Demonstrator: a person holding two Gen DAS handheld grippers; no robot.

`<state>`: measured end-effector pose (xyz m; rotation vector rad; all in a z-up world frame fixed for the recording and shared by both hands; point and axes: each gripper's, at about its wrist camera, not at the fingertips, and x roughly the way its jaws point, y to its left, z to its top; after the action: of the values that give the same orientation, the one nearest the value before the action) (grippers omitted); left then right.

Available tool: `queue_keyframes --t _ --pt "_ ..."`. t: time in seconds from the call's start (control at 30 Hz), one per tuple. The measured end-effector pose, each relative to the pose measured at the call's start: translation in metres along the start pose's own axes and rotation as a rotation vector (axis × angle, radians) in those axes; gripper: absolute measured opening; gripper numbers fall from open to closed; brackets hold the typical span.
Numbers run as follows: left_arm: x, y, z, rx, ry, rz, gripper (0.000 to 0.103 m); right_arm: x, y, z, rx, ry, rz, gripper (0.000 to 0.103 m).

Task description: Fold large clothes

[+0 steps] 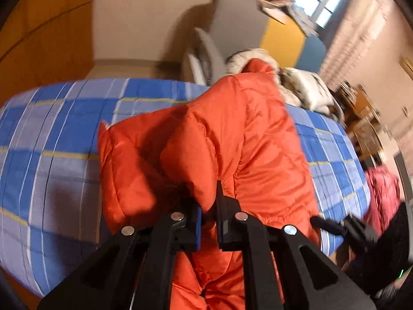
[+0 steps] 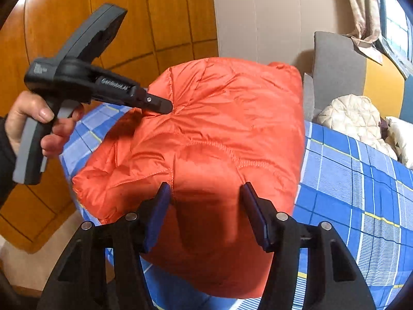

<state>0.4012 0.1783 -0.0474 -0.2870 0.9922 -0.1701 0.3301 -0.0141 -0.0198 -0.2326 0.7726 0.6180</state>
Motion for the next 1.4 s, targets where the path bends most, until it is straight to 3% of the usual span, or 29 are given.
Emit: queue_keyframes --t 0.13,0.27,0.4,0.5,0.6,0.7,0.8,0.97,1.13,1.4 --pt "0.012 0.019 -0.015 -0.147 -0.025 0.052 0.012 0.026 0.026 -0.005 -0.071 0.016 -0.069 0.058" --pt "0.024 0.027 -0.032 -0.222 -0.071 0.121 0.015 0.042 0.034 -0.011 -0.077 0.036 -0.074 0.058" --pt "0.036 0.021 -0.044 -0.177 -0.129 0.224 0.017 0.06 0.034 -0.016 -0.06 0.051 -0.059 0.058" --pt "0.045 0.02 -0.051 -0.142 -0.167 0.253 0.017 0.065 0.033 -0.019 -0.056 0.058 -0.049 0.058" --pt "0.045 0.022 -0.056 -0.128 -0.192 0.248 0.017 0.061 0.029 -0.014 -0.048 0.079 -0.006 0.058" --pt "0.038 0.017 -0.056 -0.1 -0.215 0.257 0.017 0.047 0.011 0.003 0.0 0.108 0.099 0.058" --pt "0.03 0.009 -0.059 -0.061 -0.243 0.269 0.016 0.021 -0.014 0.026 0.093 0.04 0.173 0.058" --pt "0.02 0.004 -0.06 -0.049 -0.274 0.264 0.016 0.017 -0.05 0.072 0.167 -0.021 0.126 0.058" --pt "0.017 0.004 -0.062 -0.041 -0.287 0.256 0.016 0.053 -0.067 0.11 0.186 0.014 0.062 0.058" --pt "0.016 0.008 -0.066 -0.034 -0.303 0.242 0.016 0.102 -0.059 0.126 0.158 0.108 0.011 0.058"
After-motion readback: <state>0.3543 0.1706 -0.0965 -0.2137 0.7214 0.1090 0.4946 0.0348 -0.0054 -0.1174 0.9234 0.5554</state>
